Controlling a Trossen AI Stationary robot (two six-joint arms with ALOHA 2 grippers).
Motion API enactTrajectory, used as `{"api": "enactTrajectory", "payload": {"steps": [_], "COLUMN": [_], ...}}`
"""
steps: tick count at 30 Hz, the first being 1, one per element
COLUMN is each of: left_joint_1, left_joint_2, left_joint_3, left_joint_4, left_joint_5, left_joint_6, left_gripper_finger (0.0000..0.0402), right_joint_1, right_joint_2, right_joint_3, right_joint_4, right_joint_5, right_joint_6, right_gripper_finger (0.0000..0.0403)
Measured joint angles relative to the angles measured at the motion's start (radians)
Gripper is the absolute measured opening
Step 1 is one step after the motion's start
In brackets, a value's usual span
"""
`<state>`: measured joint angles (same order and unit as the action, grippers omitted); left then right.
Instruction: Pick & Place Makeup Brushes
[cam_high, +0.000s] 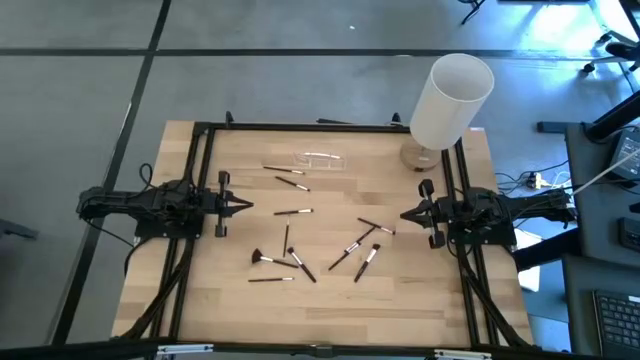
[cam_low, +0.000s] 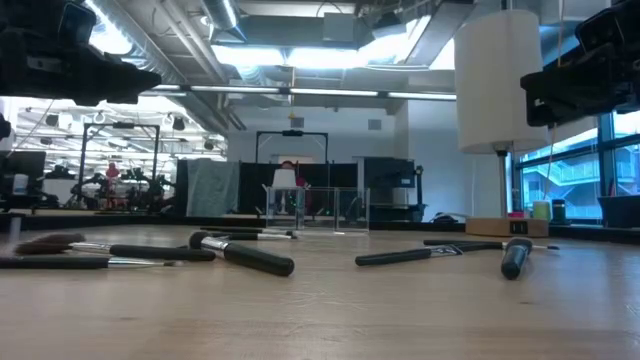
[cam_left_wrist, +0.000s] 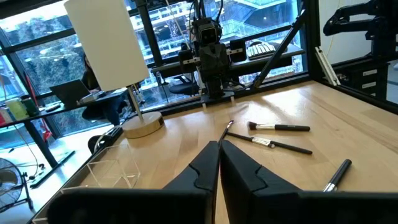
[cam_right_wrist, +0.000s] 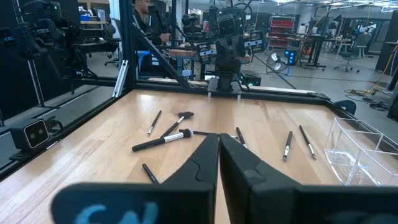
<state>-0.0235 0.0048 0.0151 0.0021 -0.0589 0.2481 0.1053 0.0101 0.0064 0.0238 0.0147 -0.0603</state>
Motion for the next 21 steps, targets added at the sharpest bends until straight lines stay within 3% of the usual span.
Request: {"api": "enactTrajectory", "payload": {"steps": [21], "left_joint_1": [0.0], "left_joint_2": [0.0], "left_joint_3": [0.0], "left_joint_4": [0.0], "left_joint_5": [0.0], "left_joint_6": [0.0], "left_gripper_finger": [0.0009], "right_joint_1": [0.0], "right_joint_2": [0.0], "right_joint_3": [0.0], "right_joint_4": [0.0], "right_joint_5": [0.0], "right_joint_6": [0.0], "right_gripper_finger": [0.0016]}}
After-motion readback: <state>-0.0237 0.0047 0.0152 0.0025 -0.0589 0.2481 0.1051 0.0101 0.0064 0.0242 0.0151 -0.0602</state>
